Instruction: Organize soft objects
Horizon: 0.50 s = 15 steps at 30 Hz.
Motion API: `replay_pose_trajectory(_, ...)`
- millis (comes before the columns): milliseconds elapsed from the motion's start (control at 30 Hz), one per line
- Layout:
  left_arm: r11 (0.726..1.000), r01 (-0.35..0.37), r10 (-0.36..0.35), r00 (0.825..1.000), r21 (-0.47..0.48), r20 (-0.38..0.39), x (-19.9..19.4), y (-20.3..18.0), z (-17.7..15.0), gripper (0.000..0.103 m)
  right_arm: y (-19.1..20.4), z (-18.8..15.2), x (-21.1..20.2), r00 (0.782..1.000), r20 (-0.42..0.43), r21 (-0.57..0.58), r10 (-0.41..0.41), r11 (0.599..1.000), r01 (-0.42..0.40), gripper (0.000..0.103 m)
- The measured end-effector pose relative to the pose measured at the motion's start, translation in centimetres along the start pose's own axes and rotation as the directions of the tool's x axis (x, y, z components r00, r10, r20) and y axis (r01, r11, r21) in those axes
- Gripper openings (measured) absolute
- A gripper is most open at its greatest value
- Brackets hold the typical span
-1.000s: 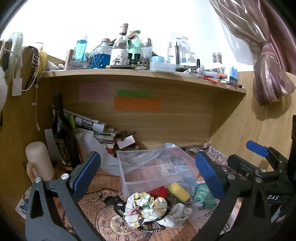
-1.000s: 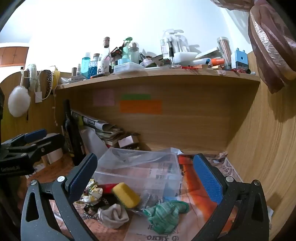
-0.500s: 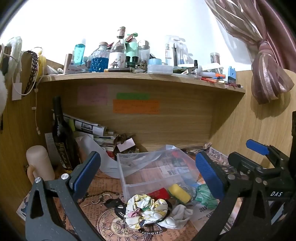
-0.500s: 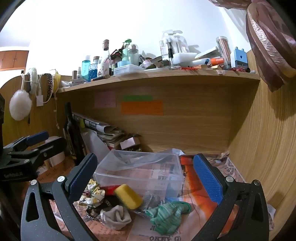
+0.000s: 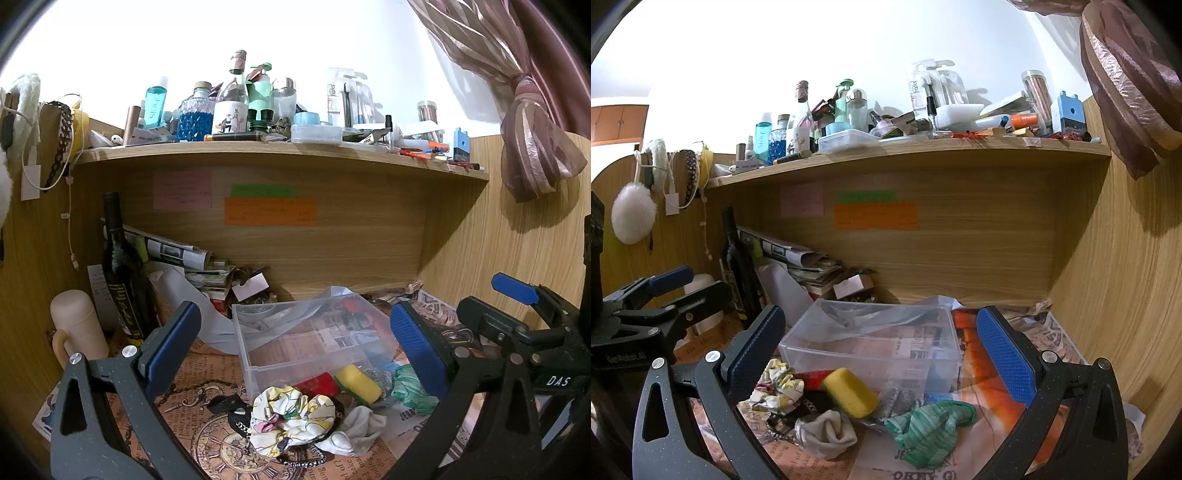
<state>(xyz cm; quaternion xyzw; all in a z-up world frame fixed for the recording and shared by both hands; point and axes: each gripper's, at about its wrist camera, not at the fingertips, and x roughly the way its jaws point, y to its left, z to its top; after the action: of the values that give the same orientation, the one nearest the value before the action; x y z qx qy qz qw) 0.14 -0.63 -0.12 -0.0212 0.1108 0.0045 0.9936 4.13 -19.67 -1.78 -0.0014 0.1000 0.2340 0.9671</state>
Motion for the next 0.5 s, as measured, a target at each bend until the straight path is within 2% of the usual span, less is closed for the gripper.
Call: replay_pose_trajectory(500, 1.000, 0.004, -0.004, 1.000, -0.002, -0.004, 0.29, -0.07, -0.30, 0.103, 0.29, 0.02, -0.08, 1.000, 0.005, 0.003, 0.006, 1.000, -0.006, 0.103)
